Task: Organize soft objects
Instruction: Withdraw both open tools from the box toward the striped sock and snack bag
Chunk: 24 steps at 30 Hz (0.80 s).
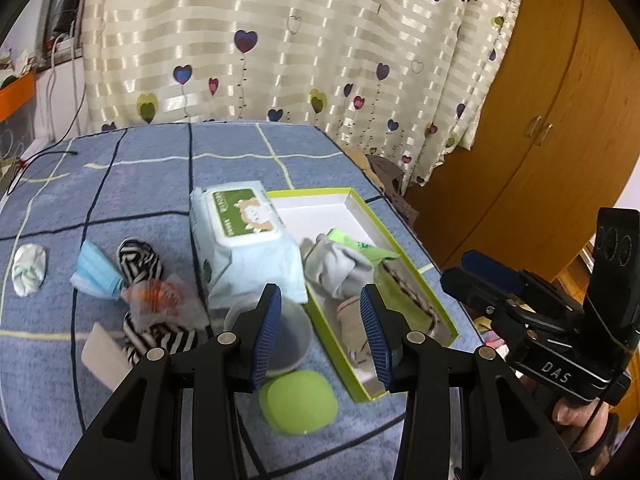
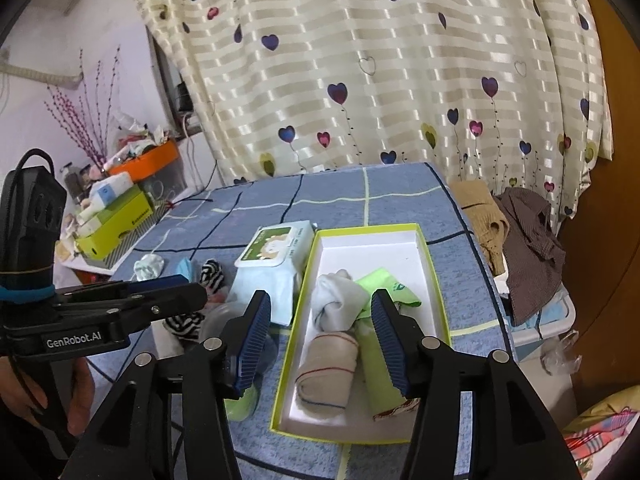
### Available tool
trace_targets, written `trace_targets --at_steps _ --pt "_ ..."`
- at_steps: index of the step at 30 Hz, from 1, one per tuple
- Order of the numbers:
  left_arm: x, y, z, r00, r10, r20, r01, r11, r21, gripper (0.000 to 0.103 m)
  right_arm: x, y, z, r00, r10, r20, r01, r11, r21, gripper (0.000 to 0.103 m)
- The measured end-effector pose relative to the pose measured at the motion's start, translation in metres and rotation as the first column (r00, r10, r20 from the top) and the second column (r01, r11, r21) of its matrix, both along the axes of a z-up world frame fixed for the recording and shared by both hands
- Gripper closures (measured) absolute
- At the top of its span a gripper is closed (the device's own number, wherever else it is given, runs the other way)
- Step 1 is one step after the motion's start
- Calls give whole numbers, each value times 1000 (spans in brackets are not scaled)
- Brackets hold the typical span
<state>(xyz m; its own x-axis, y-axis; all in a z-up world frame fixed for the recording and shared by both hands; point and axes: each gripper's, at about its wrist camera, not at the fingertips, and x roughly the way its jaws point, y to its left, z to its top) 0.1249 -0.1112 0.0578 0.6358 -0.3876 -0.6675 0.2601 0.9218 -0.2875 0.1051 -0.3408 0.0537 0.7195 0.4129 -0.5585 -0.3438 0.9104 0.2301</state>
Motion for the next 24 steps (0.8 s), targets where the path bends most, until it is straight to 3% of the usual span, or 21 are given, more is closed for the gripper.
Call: trace_targets --at_steps 24 --pt "-33 37 -5 997 76 5 -76 997 2 60 -24 40 7 996 92 -12 -92 996 -8 49"
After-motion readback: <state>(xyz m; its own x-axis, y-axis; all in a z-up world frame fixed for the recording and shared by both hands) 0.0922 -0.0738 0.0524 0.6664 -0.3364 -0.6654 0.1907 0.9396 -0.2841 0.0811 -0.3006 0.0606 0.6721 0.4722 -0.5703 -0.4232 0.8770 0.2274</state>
